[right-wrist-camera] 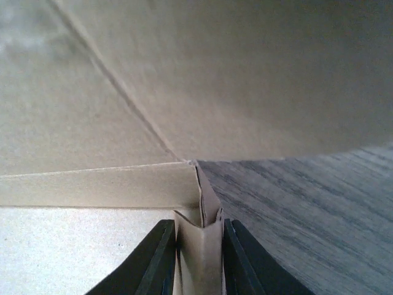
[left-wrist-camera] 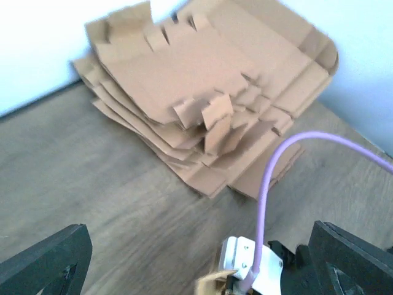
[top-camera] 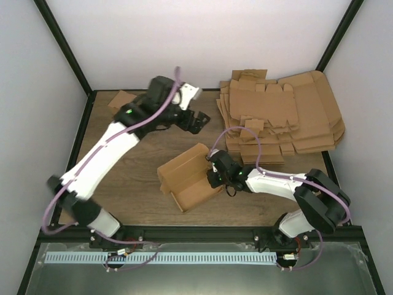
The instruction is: Fold the paper box
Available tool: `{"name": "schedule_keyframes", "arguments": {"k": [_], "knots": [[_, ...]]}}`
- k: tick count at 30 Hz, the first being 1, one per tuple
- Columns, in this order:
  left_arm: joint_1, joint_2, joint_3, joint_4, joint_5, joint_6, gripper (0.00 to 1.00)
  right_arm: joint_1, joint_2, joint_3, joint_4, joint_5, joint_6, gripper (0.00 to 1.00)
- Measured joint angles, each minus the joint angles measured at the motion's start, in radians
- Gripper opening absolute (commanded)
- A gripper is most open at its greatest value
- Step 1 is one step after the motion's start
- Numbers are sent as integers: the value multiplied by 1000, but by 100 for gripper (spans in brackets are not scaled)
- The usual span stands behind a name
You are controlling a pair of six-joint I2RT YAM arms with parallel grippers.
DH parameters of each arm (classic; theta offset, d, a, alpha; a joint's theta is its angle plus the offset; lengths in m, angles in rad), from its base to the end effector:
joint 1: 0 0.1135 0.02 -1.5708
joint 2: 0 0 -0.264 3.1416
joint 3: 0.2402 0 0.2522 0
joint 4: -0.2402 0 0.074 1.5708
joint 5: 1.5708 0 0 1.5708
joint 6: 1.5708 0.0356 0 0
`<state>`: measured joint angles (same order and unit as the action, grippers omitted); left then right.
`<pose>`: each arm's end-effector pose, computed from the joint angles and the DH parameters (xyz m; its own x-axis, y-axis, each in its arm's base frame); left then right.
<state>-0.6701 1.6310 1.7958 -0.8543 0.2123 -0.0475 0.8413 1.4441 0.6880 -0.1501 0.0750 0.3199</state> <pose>0.2709 -0.2243 0.4072 -0.5329 0.3631 -0.7643 0.7100 0.6832 -0.1705 0.1843 0.2022 0.1648 -0.7221 -0.3372 -0.6040 -0.5115 0.8482 0.1380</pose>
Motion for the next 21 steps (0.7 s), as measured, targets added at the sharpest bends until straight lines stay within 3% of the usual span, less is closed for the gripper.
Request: {"name": "schedule_keyframes", "arguments": {"k": [6, 11, 21], "knots": [[-4, -342, -259, 128, -168, -29, 100, 0, 19, -5, 5, -2, 30, 23], [-3, -528, -518, 165, -289, -98, 100, 0, 19, -5, 13, 14, 78, 18], [-3, -890, -959, 219, -358, -315, 100, -1, 51, 10, 16, 51, 184, 18]]}}
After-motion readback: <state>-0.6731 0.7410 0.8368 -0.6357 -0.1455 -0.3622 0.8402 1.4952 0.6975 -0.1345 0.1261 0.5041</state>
